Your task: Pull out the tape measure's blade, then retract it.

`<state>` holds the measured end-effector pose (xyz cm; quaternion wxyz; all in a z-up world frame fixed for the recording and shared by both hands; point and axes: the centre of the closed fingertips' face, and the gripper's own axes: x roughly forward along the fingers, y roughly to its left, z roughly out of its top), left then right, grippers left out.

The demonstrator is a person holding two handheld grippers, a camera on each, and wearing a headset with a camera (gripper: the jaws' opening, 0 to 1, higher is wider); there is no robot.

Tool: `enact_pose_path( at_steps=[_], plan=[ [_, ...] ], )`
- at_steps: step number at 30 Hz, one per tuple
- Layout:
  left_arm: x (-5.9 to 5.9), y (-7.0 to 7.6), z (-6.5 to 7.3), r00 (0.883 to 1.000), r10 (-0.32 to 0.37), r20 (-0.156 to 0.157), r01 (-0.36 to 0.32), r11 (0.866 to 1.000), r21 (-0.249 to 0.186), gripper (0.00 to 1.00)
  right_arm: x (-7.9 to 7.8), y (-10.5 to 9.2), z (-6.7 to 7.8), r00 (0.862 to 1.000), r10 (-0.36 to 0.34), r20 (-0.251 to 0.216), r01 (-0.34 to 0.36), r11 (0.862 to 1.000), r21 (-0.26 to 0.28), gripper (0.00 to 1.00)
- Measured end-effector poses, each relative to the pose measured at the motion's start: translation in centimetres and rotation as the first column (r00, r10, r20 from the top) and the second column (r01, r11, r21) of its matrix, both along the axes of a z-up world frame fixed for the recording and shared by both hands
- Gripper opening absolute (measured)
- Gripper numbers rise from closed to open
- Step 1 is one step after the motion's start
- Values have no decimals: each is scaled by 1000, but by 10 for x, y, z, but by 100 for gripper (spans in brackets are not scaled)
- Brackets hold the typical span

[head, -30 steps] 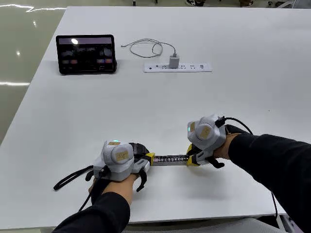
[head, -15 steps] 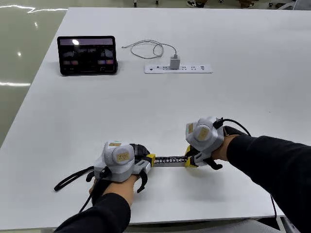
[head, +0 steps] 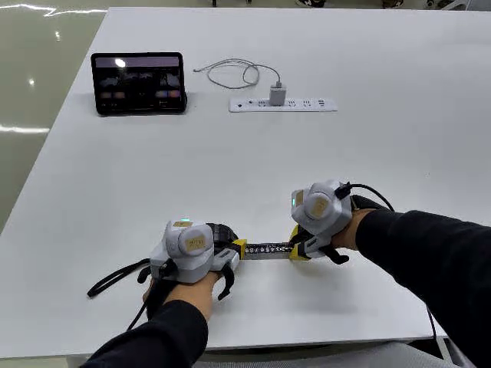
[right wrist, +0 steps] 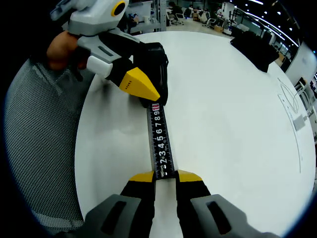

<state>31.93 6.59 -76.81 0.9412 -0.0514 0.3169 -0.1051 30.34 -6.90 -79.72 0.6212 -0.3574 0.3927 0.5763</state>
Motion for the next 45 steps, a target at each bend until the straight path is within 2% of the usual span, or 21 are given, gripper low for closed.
enact_pose_path(
  at_steps=[34,39,45],
  plan=[
    [0,0,-1,1000,3,-6,-3,1000,-9,63,0,17,1,1000,4,-3,-4,999,33,11],
    [0,0,-1,1000,2,-8,-2,1000,-9,63,-1,20,1,1000,19,8,-19,999,31,11],
    [0,0,-1,1000,3,-8,-3,1000,-11,63,0,24,1,1000,5,1,-5,999,37,11]
  ],
)
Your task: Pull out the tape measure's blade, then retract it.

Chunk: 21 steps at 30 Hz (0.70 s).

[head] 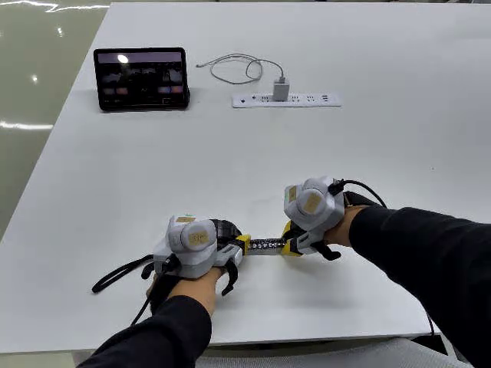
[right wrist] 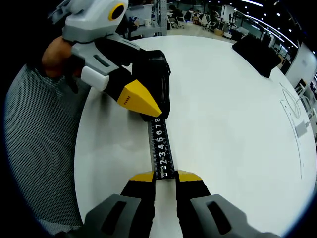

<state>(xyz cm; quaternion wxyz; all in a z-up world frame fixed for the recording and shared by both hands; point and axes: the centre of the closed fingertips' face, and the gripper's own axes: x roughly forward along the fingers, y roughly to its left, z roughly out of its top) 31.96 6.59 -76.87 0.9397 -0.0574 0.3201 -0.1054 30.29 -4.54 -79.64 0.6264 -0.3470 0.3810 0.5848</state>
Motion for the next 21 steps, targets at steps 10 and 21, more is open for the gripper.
enact_pose_path(
  at_steps=[10,21],
  plan=[
    [0,0,0,1000,0,-1,0,1000,-1,63,-1,7,-1,1000,-4,-1,4,1000,10,11],
    [0,0,0,1000,-1,-2,1,1000,-4,63,-2,11,-1,1000,-11,-1,11,1000,9,11]
  ],
)
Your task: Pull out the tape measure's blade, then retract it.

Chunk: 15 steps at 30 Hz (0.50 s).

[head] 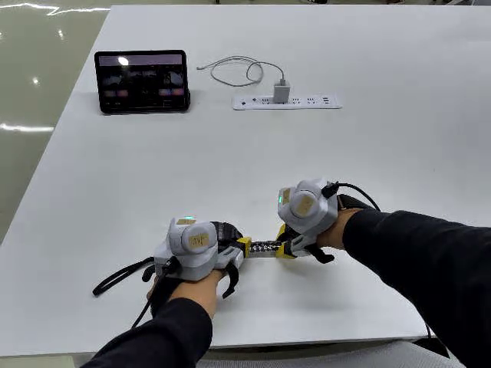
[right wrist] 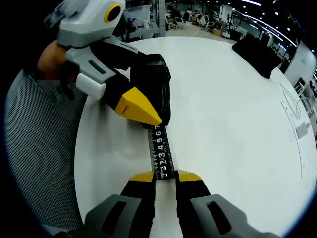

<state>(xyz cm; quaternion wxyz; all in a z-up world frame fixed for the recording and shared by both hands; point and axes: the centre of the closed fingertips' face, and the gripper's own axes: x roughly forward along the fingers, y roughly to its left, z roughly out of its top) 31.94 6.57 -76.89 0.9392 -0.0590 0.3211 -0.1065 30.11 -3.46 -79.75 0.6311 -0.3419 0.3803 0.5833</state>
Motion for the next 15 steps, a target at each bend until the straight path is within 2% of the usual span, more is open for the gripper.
enact_pose_path(
  at_steps=[15],
  plan=[
    [0,0,0,1000,0,-4,0,1000,-4,63,1,5,1,1000,-3,2,3,1000,21,11]
  ],
)
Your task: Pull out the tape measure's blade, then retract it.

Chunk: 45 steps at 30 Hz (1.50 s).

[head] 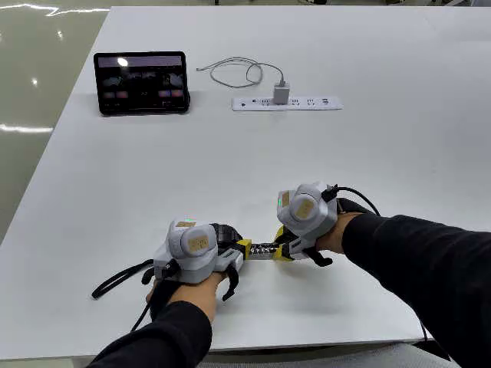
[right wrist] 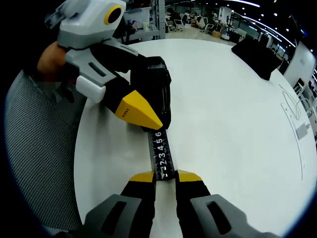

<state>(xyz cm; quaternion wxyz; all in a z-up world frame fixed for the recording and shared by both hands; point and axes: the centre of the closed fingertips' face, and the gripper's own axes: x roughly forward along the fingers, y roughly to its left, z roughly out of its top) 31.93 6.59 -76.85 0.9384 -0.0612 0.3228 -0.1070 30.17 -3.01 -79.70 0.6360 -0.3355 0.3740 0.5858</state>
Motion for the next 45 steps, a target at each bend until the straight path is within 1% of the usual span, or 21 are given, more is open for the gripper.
enact_pose_path(
  at_steps=[5,10,17,21,27,31,32,34,41,44,45],
  plan=[
    [0,0,-1,1000,0,-9,0,1000,-11,63,0,3,0,1000,0,3,0,1000,6,10],
    [0,0,-1,1000,-2,-9,2,1000,-10,63,1,4,-1,1000,-10,-3,10,1000,11,10],
    [0,0,-1,1000,-3,-11,3,1000,-9,62,1,7,-1,1000,14,3,-14,1000,21,10],
    [0,1,-1,1000,-2,-8,1,1000,-12,62,1,8,0,1000,-22,-9,23,999,30,9],
    [0,1,-1,1000,0,-13,0,1000,-24,62,2,13,1,1000,-27,-13,27,999,36,9],
    [0,2,0,1000,1,-16,-2,999,-39,62,1,16,2,999,-44,-25,45,997,54,9],
    [0,2,0,1000,1,-18,-2,999,-42,62,1,19,2,999,-42,-21,43,997,62,9],
    [0,2,0,1000,-1,-19,0,999,-45,62,0,20,2,999,-31,-13,32,998,58,10],
    [-1,2,1,1000,-18,-20,16,998,-60,62,-1,20,2,999,-33,-23,34,998,61,10],
    [-1,1,1,1000,-24,-20,23,998,-56,62,-2,21,2,999,-44,-31,45,997,63,10],
    [-2,1,1,999,-25,-20,24,998,-57,62,-2,21,2,999,-43,-27,44,997,66,10]
  ],
)
